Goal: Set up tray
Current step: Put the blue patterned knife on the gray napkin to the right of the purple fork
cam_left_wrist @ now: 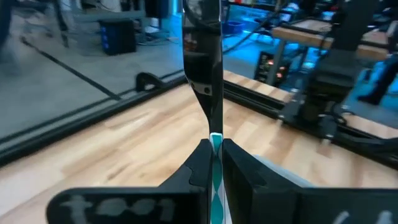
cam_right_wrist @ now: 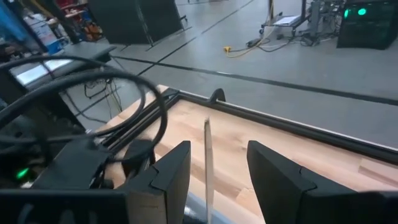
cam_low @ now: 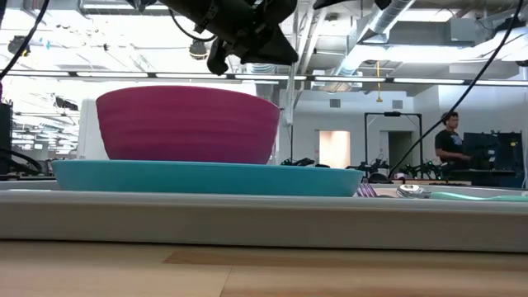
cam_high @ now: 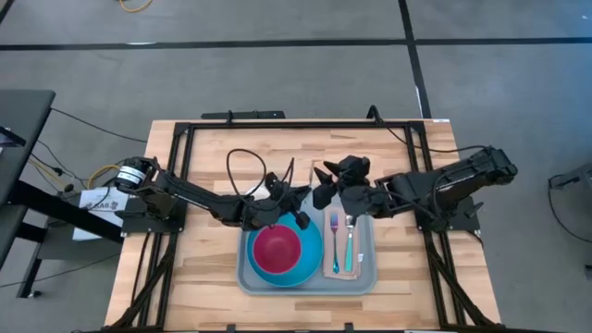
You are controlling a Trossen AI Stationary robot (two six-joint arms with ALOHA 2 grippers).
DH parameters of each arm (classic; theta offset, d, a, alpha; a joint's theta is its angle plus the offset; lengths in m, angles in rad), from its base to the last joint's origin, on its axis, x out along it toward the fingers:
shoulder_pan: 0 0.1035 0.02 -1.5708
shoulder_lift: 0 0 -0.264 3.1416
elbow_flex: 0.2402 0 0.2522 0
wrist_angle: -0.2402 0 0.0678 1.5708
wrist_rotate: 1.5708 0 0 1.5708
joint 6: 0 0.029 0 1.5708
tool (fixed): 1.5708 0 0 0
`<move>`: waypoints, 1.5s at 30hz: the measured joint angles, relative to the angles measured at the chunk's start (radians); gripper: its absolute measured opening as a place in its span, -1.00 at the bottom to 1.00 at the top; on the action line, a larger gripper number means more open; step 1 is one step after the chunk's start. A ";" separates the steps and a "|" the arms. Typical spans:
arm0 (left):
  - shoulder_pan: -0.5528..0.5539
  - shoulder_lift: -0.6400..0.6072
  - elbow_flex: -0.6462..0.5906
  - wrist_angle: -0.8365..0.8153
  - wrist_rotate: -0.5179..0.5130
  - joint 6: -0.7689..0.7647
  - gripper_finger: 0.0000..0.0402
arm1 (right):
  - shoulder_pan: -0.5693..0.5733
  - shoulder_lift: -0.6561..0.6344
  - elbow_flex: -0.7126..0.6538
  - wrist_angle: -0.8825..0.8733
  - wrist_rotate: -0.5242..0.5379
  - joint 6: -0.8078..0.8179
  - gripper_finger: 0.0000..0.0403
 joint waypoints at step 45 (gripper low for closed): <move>0.002 0.000 0.039 -0.064 -0.121 0.012 -0.97 | -0.086 0.084 0.000 0.151 -0.083 -0.244 -0.90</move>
